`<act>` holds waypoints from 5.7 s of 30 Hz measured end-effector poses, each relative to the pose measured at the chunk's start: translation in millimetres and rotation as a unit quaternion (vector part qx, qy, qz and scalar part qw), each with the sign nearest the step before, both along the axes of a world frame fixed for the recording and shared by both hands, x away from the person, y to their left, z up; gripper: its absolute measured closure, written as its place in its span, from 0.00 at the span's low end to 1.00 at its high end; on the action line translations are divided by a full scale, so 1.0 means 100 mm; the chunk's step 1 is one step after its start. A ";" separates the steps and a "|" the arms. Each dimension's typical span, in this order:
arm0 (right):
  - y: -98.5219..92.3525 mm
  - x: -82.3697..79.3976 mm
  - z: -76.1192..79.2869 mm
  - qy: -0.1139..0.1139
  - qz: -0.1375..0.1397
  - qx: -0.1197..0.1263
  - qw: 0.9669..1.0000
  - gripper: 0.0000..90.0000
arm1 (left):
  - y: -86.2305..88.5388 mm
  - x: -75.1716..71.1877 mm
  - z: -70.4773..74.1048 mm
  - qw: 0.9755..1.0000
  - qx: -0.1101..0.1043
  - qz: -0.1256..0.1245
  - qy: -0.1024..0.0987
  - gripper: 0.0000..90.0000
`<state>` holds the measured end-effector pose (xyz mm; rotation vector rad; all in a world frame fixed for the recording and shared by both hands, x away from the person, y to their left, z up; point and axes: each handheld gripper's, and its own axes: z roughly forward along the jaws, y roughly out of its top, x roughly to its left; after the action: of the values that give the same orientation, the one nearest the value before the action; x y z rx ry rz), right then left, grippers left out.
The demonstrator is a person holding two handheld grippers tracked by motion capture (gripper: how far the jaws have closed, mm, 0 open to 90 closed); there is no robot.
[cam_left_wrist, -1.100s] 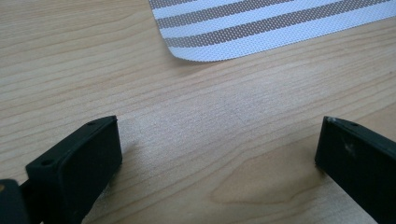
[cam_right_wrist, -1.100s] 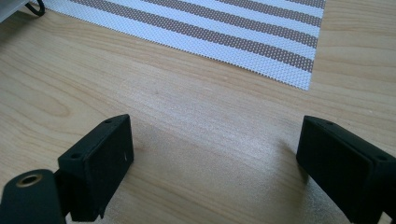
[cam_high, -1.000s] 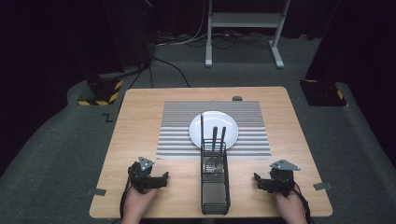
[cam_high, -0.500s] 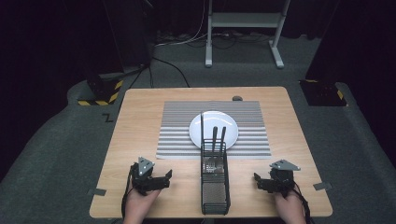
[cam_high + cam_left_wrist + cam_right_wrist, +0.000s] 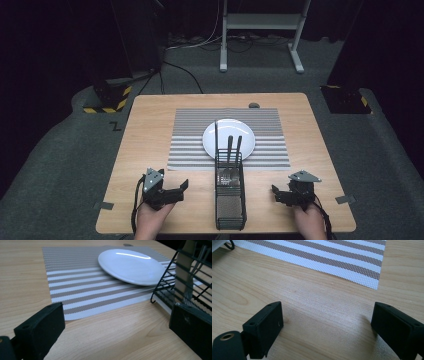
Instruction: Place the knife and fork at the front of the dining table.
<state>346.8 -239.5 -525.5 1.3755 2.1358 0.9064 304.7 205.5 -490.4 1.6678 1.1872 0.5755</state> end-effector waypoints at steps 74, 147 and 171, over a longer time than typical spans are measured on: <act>0.00 0.01 0.00 -0.001 0.004 -0.002 1.000 0.12 | -1.01 0.48 0.75 0.993 -0.016 -0.003 -0.120 0.33; 0.00 0.01 0.00 0.000 0.003 -0.001 1.000 0.12 | -1.22 0.31 0.56 0.988 -0.062 0.012 -0.142 0.91; 0.00 0.01 0.00 0.000 0.003 -0.001 1.000 0.12 | -1.21 0.19 0.82 0.974 -0.100 0.004 -0.203 0.91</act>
<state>347.4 -239.1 -525.3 1.3676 2.1424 0.9057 323.7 84.9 -408.2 1.2975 0.9200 0.7352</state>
